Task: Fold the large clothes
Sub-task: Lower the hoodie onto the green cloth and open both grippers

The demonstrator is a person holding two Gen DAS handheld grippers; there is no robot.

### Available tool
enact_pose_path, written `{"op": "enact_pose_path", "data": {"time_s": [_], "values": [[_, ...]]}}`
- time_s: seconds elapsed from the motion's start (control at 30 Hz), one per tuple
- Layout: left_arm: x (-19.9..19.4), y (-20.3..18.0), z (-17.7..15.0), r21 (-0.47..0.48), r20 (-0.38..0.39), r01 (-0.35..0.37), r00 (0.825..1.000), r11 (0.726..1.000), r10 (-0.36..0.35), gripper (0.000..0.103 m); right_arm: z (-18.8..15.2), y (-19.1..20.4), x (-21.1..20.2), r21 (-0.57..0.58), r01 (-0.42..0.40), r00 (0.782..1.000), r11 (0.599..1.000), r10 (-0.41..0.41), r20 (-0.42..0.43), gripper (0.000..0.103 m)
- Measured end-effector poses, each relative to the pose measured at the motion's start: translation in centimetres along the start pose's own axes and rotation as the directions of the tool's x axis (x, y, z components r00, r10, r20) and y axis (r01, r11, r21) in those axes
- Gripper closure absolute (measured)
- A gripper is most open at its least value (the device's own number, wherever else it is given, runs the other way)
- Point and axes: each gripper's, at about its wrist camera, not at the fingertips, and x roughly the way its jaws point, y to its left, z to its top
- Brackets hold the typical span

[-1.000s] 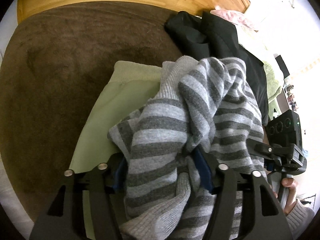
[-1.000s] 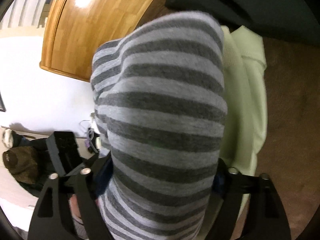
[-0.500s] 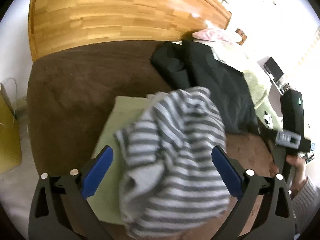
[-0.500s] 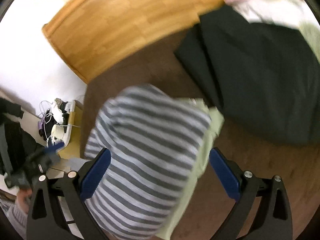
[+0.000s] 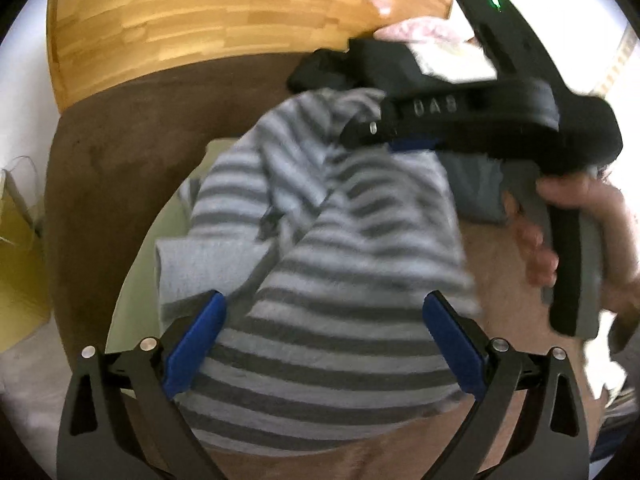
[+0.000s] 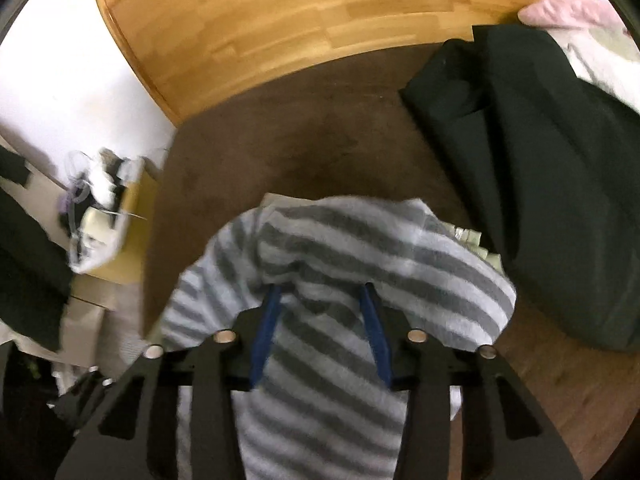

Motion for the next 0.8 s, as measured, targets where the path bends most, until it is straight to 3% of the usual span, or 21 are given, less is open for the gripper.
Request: {"op": "enact_pose_path", "data": {"time_s": [0.07, 0.2, 0.53, 0.8], "values": [[0.4, 0.5, -0.6, 0.017, 0.008, 0.012, 1.0, 1.0, -0.012, 0.006, 0.0, 0.1, 1.6, 0.005, -0.017, 1.0, 1.0, 0.017, -0.015, 0.022], [1.0, 1.3, -1.3, 0.068, 0.035, 0.02, 0.999, 0.998, -0.023, 0.006, 0.0, 1.7, 4.3, -0.054, 0.048, 0.999, 0.997, -0.049, -0.017, 0.005], [1.9, 2.5, -3.2, 0.04, 0.084, 0.005, 0.996, 0.999, -0.008, 0.006, 0.7, 1.7, 6.7, -0.04, 0.067, 0.997, 0.997, -0.068, -0.039, 0.004], [1.9, 2.9, -3.1, 0.03, 0.076, 0.012, 0.997, 0.999, -0.015, 0.006, 0.6, 1.8, 6.7, -0.038, 0.069, 0.997, 0.997, -0.07, -0.029, 0.004]]}}
